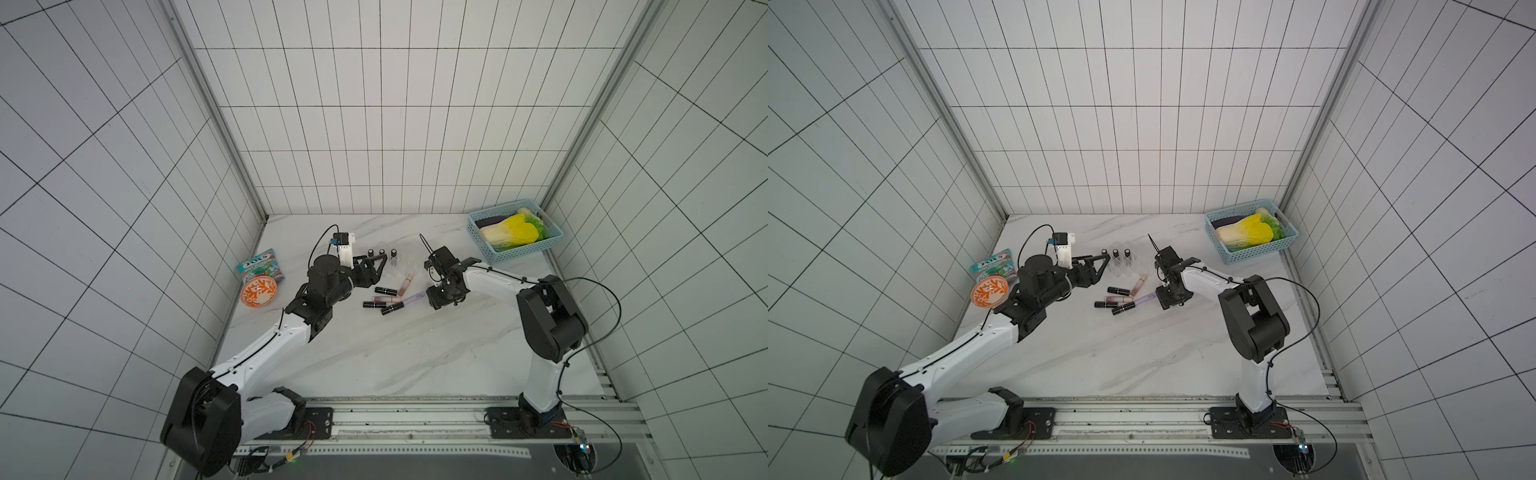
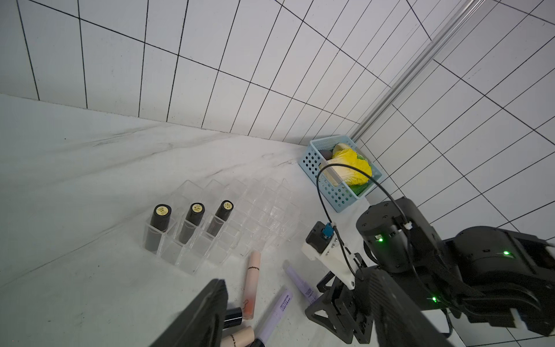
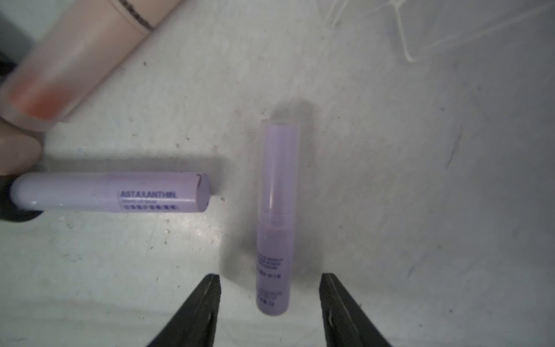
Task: Arrange the lipsticks in the organizer
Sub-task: Pick up the lipstick at the center of the board.
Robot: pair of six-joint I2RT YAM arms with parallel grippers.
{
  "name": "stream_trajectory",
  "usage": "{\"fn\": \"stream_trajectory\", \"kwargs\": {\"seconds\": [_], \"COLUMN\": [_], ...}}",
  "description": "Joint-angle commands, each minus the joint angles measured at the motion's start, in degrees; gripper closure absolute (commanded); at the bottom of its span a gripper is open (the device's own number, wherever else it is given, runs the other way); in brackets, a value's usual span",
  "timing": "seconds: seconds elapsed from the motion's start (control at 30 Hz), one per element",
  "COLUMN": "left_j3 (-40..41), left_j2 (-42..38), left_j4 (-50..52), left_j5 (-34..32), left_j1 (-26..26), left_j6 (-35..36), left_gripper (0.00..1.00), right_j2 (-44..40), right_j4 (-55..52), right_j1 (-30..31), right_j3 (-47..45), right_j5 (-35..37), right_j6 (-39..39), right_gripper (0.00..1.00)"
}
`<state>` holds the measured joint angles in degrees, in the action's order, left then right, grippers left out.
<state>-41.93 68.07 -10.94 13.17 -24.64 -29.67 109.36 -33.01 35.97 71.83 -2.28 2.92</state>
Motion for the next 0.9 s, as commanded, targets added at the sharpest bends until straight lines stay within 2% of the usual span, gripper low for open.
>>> {"fn": "stream_trajectory", "kwargs": {"seconds": [0.0,0.1,0.37,0.47,0.67,0.87], "left_j3": [0.87,0.78,-0.20,-1.73,-13.57,-16.07], "left_j2": [-1.17,-1.30,-1.21,-0.22,4.54,6.41], "left_j4": [-0.99,-1.18,-1.26,-0.29,18.49,21.52], "left_j5": [5.32,7.54,12.03,15.61,30.37,37.51], "left_j1": [1.64,2.57,3.97,4.61,6.27,6.32], "left_j6": [-2.68,-3.29,-4.88,-5.31,0.32,0.49], "left_gripper": [0.27,0.28,0.28,0.28,0.28,0.25], "right_j2": [2.27,2.78,0.01,-3.31,-13.98,-24.37], "right_j4": [-1.01,-1.14,-1.16,-0.04,1.55,1.30], "right_j1": [-0.38,-0.46,-0.54,-0.52,-0.46,0.86], "right_j3": [3.26,3.59,1.49,-1.01,-6.12,-8.06], "right_j5": [-1.45,-1.70,-2.11,-1.34,-1.80,-5.00], "right_j6": [-0.53,-0.46,-0.13,0.45,1.47,1.99], "right_gripper": [0.48,0.64,0.84,0.84,0.84,0.84]}}
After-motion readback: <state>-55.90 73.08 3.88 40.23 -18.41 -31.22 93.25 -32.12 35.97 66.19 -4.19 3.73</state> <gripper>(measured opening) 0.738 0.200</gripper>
